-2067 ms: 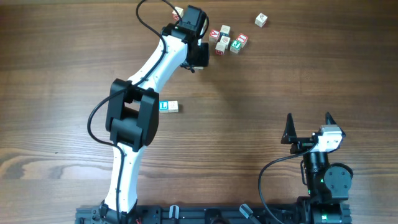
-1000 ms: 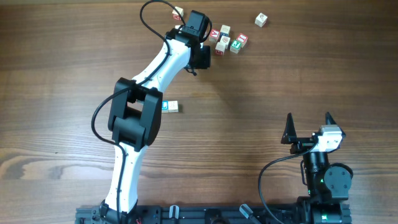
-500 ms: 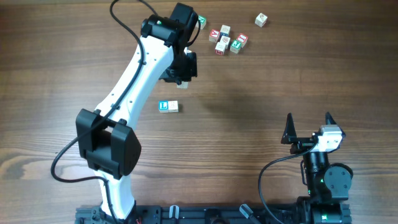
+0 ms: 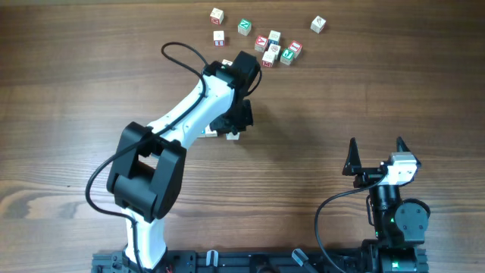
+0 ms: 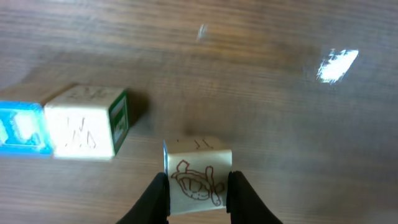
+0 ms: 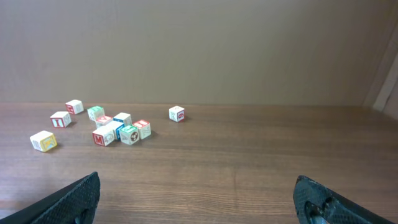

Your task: Form a horizontal line

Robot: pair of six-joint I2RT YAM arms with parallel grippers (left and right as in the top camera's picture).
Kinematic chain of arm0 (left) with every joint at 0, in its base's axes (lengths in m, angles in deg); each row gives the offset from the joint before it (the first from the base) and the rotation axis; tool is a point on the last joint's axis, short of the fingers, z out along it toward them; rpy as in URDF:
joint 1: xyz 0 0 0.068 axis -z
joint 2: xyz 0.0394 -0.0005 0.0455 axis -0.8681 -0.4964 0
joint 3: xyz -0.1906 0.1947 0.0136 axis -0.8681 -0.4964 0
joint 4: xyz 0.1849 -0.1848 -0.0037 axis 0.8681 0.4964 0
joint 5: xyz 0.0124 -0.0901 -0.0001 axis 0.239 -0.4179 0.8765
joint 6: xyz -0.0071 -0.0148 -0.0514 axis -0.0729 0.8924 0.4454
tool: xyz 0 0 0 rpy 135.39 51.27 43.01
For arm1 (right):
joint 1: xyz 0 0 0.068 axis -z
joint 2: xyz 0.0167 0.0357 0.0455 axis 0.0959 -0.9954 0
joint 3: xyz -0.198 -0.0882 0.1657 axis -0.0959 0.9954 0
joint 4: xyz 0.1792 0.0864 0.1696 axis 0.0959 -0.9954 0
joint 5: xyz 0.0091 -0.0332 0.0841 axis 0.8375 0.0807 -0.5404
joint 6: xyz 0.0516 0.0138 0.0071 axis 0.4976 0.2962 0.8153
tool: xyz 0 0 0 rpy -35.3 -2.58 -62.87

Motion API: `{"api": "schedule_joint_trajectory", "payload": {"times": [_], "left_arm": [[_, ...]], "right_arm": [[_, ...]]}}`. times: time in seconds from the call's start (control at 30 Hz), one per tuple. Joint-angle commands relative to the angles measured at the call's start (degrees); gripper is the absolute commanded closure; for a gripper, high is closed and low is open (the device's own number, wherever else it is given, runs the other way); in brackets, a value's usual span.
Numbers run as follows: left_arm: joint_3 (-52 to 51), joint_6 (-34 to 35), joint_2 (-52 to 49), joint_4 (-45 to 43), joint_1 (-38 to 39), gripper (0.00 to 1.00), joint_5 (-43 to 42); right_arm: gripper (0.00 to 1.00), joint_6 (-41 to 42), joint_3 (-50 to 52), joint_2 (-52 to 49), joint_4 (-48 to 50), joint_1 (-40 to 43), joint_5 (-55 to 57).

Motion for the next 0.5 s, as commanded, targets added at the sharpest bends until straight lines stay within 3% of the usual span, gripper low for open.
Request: {"api": "schedule_joint_trajectory", "payload": {"times": [0.0, 0.2, 0.47], "left_arm": [[-2.2, 2.2, 0.3, -3.9, 0.1, 0.85, 3.0], [-2.3, 3.2, 0.2, -5.5, 0.2, 0.86, 8.8], [-4.8, 3.1, 0.2, -7.6, 0.5, 0.85, 8.1]], "right_arm": [[0.00, -0.7, 0.1, 0.3, 0.2, 0.1, -0.6], [0.00, -0.7, 0.1, 0.3, 0.2, 0.1, -0.6], [0.00, -0.7, 0.1, 0.3, 0.2, 0.1, -0.6]]}}
